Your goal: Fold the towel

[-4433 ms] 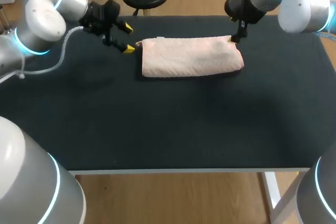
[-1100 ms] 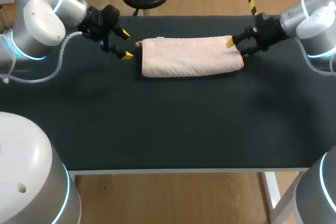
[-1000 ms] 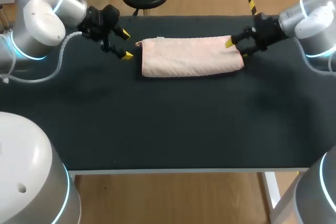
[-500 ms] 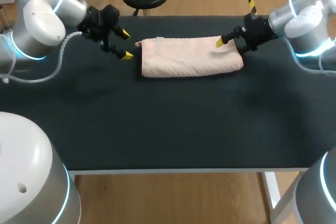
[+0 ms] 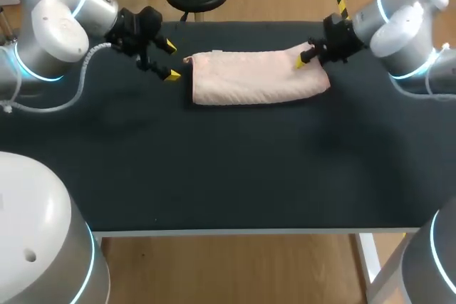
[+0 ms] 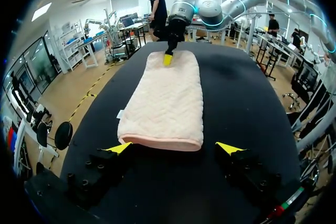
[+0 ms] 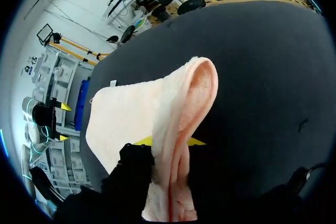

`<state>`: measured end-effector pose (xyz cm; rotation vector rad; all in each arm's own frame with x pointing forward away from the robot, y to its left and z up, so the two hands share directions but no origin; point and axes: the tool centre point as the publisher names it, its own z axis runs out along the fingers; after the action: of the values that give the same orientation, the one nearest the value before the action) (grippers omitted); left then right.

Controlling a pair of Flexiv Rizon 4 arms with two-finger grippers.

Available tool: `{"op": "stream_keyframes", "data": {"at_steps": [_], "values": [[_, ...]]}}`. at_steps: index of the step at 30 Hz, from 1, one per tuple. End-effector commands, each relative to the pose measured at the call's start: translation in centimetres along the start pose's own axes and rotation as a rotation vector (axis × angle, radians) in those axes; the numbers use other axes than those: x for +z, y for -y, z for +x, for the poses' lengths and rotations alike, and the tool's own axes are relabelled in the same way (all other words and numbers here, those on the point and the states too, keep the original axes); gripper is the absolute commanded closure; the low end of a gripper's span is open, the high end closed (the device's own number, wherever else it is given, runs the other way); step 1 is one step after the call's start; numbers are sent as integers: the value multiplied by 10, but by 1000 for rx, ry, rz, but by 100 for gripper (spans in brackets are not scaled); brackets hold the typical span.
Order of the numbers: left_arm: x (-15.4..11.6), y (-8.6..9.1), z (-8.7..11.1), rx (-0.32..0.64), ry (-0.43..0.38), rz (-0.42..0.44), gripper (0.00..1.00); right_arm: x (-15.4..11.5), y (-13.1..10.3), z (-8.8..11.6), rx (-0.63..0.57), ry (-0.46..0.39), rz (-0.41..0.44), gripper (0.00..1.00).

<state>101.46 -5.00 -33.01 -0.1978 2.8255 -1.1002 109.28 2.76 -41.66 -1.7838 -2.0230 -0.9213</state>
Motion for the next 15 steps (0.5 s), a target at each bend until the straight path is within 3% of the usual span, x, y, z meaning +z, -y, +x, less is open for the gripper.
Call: {"op": "stream_keyframes", "data": {"at_steps": [1, 8, 15], "values": [[0, -1, 0, 1, 2, 3, 0, -8, -1, 26, -5, 63, -20, 100], [0, -1, 0, 1, 2, 3, 0, -2, -12, 77, -45, 46, -60, 100], [0, -1, 0, 1, 2, 3, 0, 29, -17, 140, -97, -10, -57, 100]]}}
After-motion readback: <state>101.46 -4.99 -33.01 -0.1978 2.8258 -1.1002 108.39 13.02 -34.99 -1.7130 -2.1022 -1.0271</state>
